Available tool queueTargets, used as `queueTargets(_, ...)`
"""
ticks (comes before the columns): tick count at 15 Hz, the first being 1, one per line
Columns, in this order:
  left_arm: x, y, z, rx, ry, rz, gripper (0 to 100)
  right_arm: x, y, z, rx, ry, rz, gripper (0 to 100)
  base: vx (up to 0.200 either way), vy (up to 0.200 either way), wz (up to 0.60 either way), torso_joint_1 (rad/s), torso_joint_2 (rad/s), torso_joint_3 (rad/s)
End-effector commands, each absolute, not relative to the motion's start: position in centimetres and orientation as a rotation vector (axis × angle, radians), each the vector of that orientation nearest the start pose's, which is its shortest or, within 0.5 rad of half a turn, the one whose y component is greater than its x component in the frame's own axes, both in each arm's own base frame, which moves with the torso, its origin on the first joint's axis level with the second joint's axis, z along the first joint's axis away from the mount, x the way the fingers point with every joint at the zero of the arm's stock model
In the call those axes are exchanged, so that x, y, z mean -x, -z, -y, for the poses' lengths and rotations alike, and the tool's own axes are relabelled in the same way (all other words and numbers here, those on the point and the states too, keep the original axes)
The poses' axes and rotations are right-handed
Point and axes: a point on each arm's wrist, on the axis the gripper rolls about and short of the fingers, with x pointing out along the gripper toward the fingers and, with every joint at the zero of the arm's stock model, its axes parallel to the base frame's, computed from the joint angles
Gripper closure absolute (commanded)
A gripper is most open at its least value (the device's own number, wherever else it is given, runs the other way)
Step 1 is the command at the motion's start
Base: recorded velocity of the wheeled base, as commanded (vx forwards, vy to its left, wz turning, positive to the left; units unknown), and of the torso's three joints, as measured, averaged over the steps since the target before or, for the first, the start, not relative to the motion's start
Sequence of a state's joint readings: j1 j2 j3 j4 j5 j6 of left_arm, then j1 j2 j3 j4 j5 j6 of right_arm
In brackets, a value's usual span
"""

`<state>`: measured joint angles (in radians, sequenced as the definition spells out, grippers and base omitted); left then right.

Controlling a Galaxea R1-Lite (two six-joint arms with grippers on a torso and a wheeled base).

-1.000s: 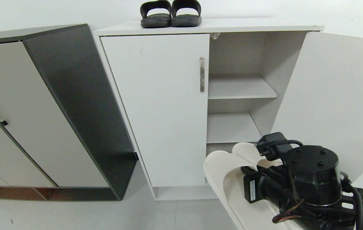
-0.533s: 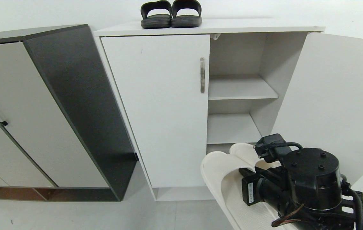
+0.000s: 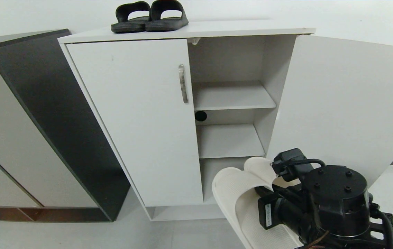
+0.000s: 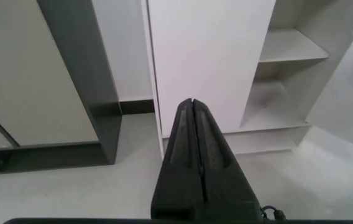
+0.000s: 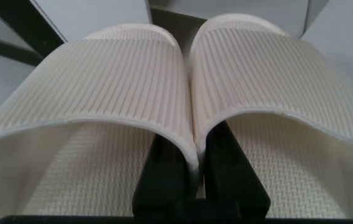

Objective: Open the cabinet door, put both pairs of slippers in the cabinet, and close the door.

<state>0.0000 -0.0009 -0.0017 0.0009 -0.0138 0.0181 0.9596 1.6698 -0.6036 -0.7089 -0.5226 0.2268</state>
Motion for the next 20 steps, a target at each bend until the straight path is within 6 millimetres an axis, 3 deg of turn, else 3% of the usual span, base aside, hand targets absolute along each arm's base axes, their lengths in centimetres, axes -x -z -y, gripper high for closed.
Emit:
queueTargets(1, 2.3, -7.6, 0.0, -0.018, 0.014, 0.000, 100, -16.7, -14.4, -22.0, 0.028, -0.402, -0.319, 100, 0.000, 0.000, 0.00, 0.000, 0.00, 0.000)
queueTargets(4, 2.3, -7.6, 0.0, -0.017, 0.014, -0.001, 100, -17.9, -14.1, -23.6, -0.028, -0.381, -0.328, 100, 0.000, 0.000, 0.00, 0.000, 0.00, 0.000)
queueTargets(9, 2.3, -7.6, 0.0, -0.021, 0.018, -0.001, 100, -19.5, -10.8, -25.4, 0.008, -0.305, -0.387, 100, 0.000, 0.000, 0.00, 0.000, 0.00, 0.000)
queueTargets(13, 2.3, -7.6, 0.0, -0.025, 0.018, 0.000, 100, -20.8, -10.2, -24.9, -0.004, -0.263, -0.403, 100, 0.000, 0.000, 0.00, 0.000, 0.00, 0.000)
queueTargets(20, 2.3, -7.6, 0.0, -0.023, 0.018, -0.001, 100, -21.1, -9.6, -25.4, 0.011, -0.263, -0.411, 100, 0.000, 0.000, 0.00, 0.000, 0.00, -0.018)
